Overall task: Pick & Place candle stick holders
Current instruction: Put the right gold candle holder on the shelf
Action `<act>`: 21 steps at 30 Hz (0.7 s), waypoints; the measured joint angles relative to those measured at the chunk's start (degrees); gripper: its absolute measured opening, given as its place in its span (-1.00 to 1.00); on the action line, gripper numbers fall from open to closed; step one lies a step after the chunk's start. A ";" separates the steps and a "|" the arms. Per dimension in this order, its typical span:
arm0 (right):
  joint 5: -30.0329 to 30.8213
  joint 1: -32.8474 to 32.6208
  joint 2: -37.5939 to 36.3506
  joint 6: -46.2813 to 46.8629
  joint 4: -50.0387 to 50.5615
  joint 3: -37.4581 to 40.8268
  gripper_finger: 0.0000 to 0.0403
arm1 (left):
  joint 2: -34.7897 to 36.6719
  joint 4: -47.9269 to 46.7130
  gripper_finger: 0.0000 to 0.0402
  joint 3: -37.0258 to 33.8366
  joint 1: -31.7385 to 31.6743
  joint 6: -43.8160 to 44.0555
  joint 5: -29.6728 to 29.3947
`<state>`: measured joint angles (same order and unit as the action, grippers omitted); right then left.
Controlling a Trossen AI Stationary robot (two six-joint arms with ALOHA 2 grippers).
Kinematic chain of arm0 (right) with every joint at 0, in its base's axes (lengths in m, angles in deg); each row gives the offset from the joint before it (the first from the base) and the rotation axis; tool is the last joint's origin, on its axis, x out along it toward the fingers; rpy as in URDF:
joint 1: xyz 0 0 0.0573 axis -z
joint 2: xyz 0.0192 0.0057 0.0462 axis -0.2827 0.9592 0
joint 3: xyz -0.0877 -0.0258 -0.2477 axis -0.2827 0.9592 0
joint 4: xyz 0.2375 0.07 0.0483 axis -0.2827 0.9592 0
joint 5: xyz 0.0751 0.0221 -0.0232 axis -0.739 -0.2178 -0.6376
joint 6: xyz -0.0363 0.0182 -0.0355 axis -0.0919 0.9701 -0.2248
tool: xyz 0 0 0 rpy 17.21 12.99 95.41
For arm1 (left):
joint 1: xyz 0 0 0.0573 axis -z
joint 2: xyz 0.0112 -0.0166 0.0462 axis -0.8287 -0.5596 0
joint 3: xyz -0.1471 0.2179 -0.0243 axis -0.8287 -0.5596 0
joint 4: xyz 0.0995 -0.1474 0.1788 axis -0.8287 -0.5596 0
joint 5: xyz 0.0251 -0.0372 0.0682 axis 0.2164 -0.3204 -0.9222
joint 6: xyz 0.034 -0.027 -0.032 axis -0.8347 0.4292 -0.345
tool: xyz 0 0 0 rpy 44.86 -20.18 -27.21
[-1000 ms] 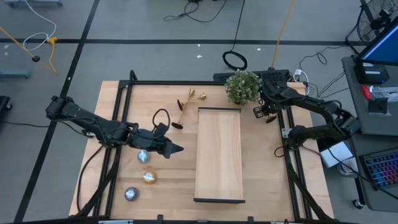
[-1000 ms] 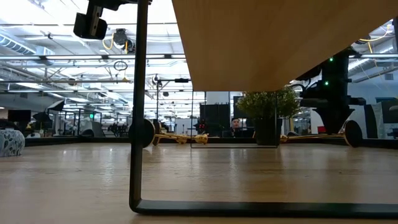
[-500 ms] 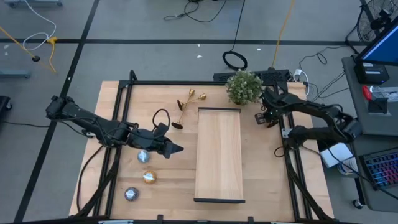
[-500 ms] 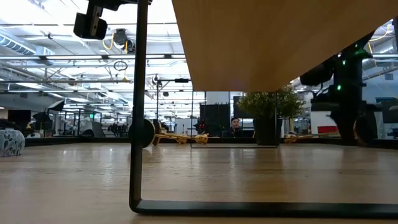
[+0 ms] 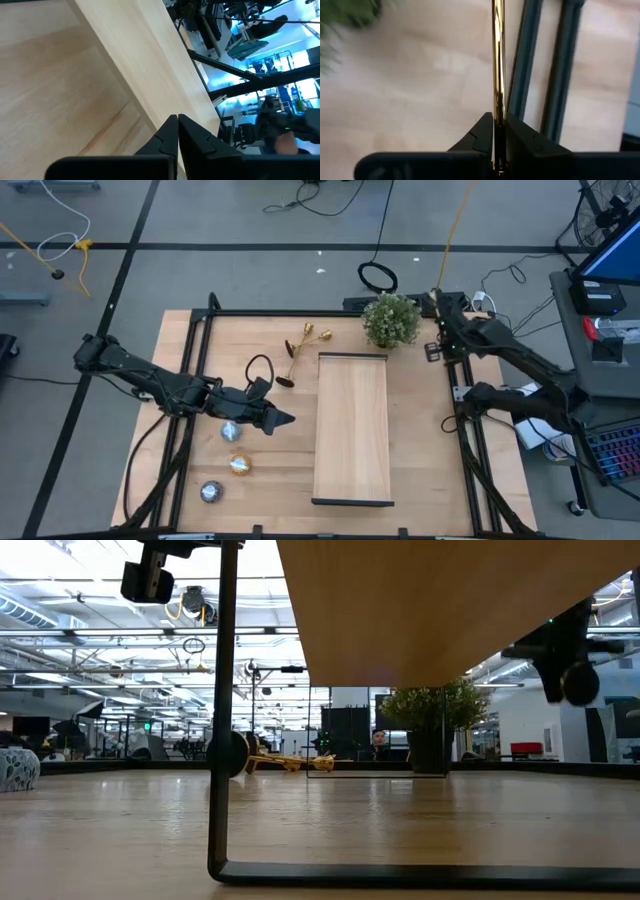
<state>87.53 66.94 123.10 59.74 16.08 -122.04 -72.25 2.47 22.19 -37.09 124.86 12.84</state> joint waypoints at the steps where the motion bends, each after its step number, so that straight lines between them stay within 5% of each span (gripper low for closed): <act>1: 0.49 -0.04 -0.94 0.05 0.40 -1.27 -0.88 | 0.02 0.00 -0.92 0.00 0.00 -0.03 0.00; 10: -2.24 -6.91 -10.30 -4.39 -11.52 -13.73 -0.88 | 0.00 -0.02 -0.97 0.00 0.02 -0.18 -0.02; 16: -11.16 -14.48 -16.98 -9.97 -32.21 -12.93 -0.88 | 0.00 -0.02 -0.94 0.00 0.00 0.08 0.02; 21: -25.43 -18.60 -19.74 -13.57 -42.39 -4.56 -0.88 | 0.00 -0.02 -0.97 0.00 -0.63 0.42 0.55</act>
<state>62.10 48.34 103.36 46.17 -26.31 -126.61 -72.25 2.45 22.19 -37.72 125.28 13.40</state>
